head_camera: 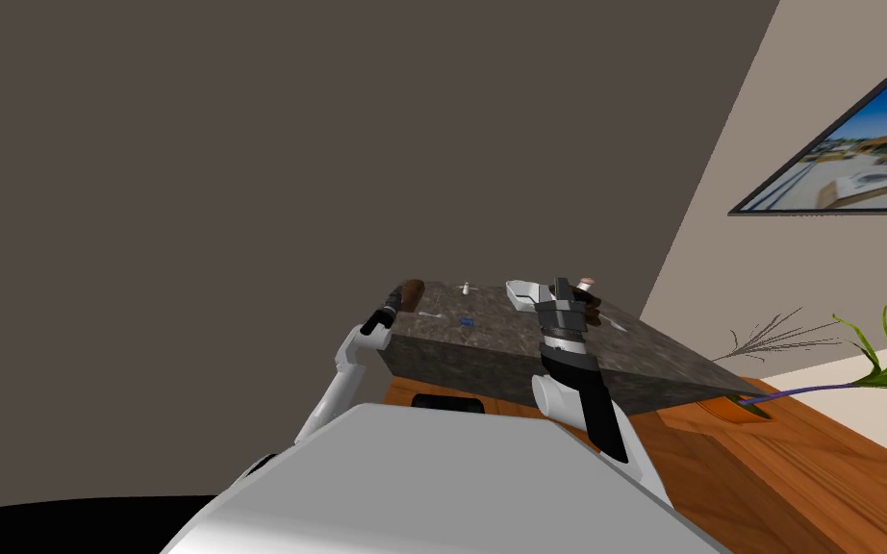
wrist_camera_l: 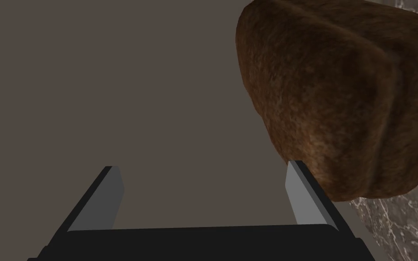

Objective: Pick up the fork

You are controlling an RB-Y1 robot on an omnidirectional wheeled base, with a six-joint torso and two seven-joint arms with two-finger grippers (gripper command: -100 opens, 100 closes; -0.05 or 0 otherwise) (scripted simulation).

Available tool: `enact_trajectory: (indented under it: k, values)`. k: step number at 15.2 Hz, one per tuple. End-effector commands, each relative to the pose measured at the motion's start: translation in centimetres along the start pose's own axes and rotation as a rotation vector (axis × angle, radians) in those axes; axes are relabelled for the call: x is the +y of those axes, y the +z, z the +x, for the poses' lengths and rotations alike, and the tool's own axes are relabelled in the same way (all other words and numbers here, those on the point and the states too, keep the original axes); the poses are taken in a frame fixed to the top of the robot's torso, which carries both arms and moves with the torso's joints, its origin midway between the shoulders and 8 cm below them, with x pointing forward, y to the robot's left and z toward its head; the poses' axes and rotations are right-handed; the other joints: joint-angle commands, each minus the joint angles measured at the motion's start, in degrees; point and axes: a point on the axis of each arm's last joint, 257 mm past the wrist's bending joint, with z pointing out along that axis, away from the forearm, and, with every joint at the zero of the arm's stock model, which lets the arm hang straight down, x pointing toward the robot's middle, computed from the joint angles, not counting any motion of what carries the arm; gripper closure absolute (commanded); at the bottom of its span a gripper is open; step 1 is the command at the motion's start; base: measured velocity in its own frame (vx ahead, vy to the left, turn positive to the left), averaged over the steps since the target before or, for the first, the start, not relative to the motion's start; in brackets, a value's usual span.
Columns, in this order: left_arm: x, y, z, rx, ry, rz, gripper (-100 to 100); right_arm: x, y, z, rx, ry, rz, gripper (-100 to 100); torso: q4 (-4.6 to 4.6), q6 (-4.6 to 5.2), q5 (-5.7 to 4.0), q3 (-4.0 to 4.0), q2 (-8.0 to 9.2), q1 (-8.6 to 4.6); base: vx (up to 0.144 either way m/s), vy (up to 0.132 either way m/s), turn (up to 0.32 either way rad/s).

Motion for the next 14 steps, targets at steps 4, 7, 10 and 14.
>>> enact_trajectory:
  k: [4,7,10,14]
  values:
    - [2.5,1.4,-0.1,-0.002,0.009,-0.109,-100,0.0,0.0,0.0,0.000,0.000,0.000,0,0.00,0.00,0.00,0.00,0.00,0.00,-0.012,-0.047,0.001]
    - [3.8,2.1,-0.1,-0.001,0.015,-0.172,-100,0.0,0.0,0.0,0.000,0.000,0.000,0,0.00,0.00,0.00,-0.01,-0.01,-0.01,-0.008,-0.051,0.002]
    - [5.1,2.8,-0.1,0.000,0.020,-0.235,-100,0.0,0.0,0.0,0.000,0.000,0.000,0,0.00,0.00,0.00,-0.01,-0.03,0.01,-0.004,-0.049,0.002]
    - [6.5,4.1,0.1,0.007,0.027,-0.325,-100,0.0,0.0,0.0,0.000,0.000,0.000,0,0.00,-0.01,0.00,-0.01,-0.02,0.04,-0.006,-0.048,0.001]
